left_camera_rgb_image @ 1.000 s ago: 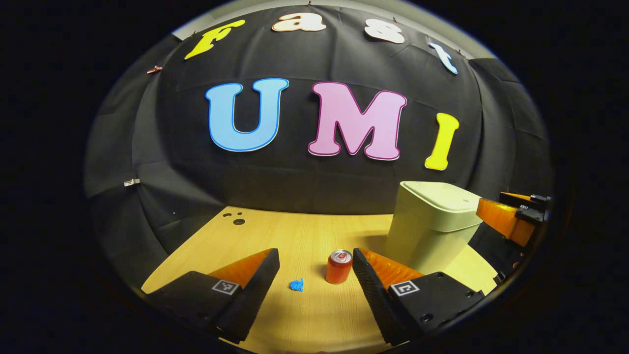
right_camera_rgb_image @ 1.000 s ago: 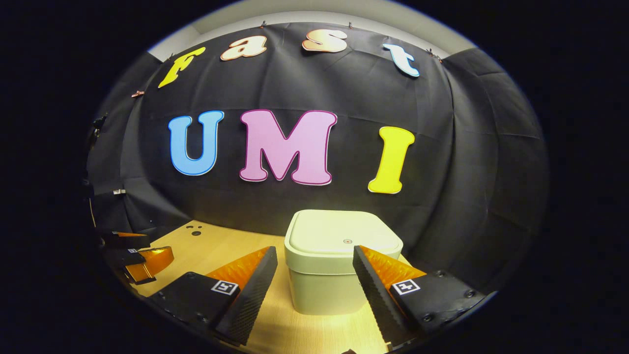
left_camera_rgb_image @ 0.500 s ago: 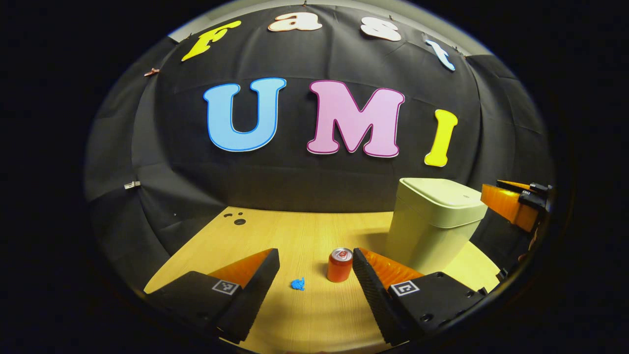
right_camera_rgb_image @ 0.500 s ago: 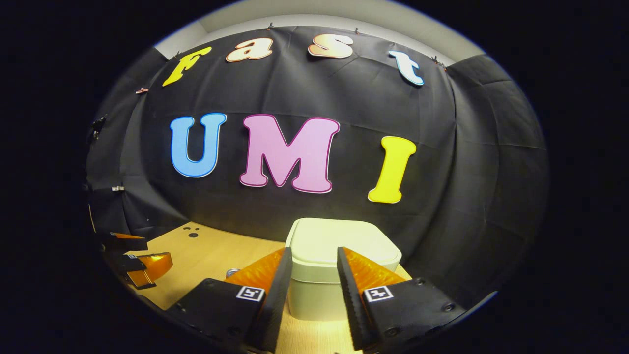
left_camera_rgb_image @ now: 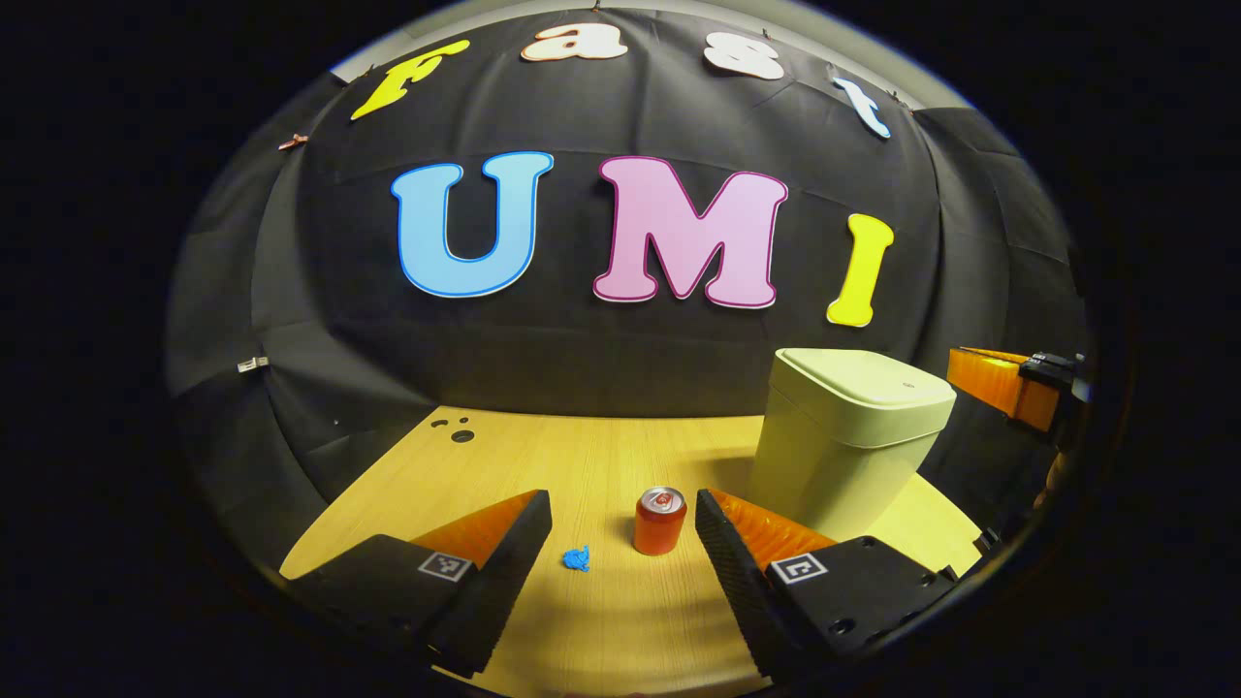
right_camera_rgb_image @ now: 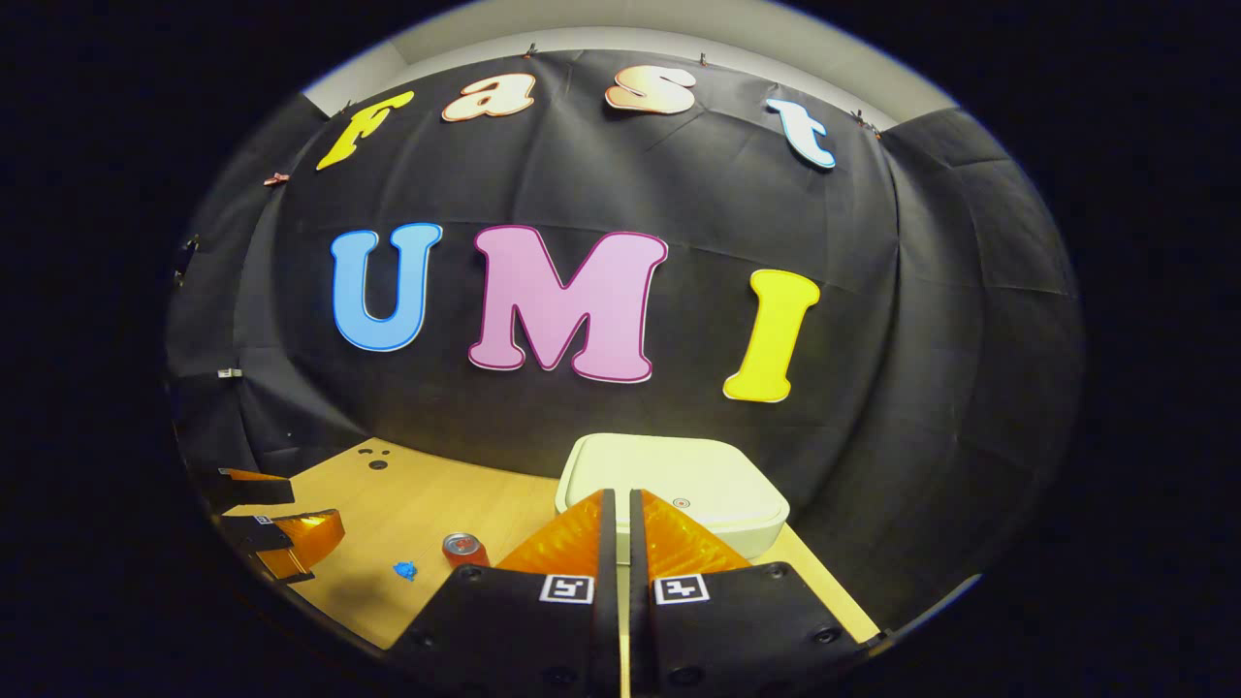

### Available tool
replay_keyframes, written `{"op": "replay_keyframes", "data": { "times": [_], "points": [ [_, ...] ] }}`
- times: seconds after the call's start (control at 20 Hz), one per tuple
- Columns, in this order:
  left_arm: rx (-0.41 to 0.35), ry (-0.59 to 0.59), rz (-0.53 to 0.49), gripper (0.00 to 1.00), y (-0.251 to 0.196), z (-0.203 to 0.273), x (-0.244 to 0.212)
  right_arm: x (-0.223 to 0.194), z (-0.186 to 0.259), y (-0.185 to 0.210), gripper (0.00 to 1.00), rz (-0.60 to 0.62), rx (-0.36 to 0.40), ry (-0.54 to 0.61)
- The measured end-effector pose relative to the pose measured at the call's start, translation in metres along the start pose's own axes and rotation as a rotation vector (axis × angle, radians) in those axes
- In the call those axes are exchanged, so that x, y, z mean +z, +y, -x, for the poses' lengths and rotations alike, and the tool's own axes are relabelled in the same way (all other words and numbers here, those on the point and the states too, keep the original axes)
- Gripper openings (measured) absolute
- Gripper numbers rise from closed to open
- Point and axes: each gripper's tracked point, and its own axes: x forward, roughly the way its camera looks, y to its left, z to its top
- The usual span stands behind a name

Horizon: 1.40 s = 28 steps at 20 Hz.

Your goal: Press the lid of the desktop garbage bin to open it, pick up the crumpled paper on the desktop and throw it into the bin, then pick up the pop can on the desktop and drop it into the bin, and finally close the garbage bin lid.

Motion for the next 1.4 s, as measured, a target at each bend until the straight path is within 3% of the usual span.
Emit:
{"op": "replay_keyframes", "data": {
  "times": [0.25,0.85,1.4],
  "points": [
    [-0.008,0.001,0.001,0.96,-0.007,0.001,0.001,0.006,0.001,0.011,0.05,0.016,0.060,-0.004],
    [0.038,0.034,0.001,0.96,0.006,-0.004,-0.009,0.004,-0.031,-0.010,0.05,-0.028,0.074,0.055],
    [0.105,0.074,0.018,0.96,0.031,-0.009,-0.020,-0.014,-0.077,-0.053,0.05,-0.018,-0.005,0.151]
  ]
}}
